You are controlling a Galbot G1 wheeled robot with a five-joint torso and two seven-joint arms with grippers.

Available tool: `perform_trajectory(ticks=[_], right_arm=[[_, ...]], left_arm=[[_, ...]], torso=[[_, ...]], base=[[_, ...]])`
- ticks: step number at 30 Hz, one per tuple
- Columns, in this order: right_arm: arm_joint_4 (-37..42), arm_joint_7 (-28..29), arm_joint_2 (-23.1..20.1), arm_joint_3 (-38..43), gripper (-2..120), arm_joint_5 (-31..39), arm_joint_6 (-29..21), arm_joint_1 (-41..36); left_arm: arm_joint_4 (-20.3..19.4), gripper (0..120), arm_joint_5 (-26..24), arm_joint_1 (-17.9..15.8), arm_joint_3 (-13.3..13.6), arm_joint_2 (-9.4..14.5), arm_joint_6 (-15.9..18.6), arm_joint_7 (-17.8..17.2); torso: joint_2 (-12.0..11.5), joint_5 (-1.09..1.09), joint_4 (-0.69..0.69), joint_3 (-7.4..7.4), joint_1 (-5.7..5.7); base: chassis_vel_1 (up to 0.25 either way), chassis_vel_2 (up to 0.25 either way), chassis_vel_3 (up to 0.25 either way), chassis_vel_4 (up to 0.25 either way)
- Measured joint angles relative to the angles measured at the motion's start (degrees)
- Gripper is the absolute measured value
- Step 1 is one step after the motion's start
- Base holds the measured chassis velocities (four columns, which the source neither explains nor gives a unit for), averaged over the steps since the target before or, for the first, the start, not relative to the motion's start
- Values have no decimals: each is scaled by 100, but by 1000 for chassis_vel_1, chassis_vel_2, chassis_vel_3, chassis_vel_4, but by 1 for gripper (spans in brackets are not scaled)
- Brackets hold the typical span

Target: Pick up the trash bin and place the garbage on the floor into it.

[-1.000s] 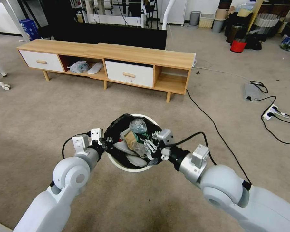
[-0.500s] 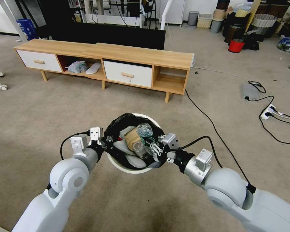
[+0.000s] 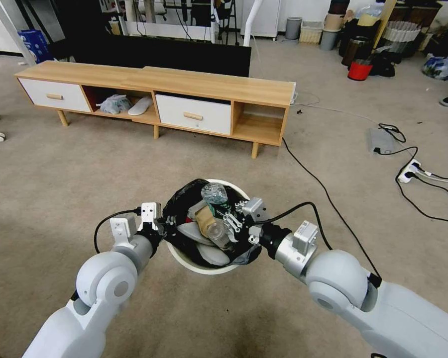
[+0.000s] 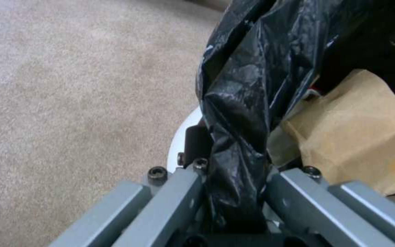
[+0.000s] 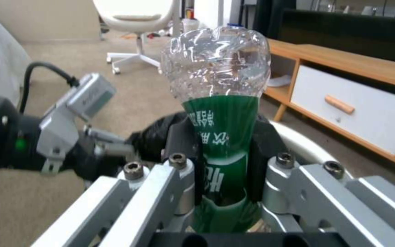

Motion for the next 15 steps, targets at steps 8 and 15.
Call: perform_trajectory(ticks=[8,15], right_arm=[[-116,29,93,-136,16,18,-5,167],[-150,8,62,-178,16,-34,-5,105]], left_arm=[[-1,1,5,25,1,-22,0,2],[-18,1,-18,29,-55,-15,-6,-6]], torso=[[0,1,0,0,0],[1,-1,1,0,0]], base=[[0,0,0,0],[0,0,0,0]])
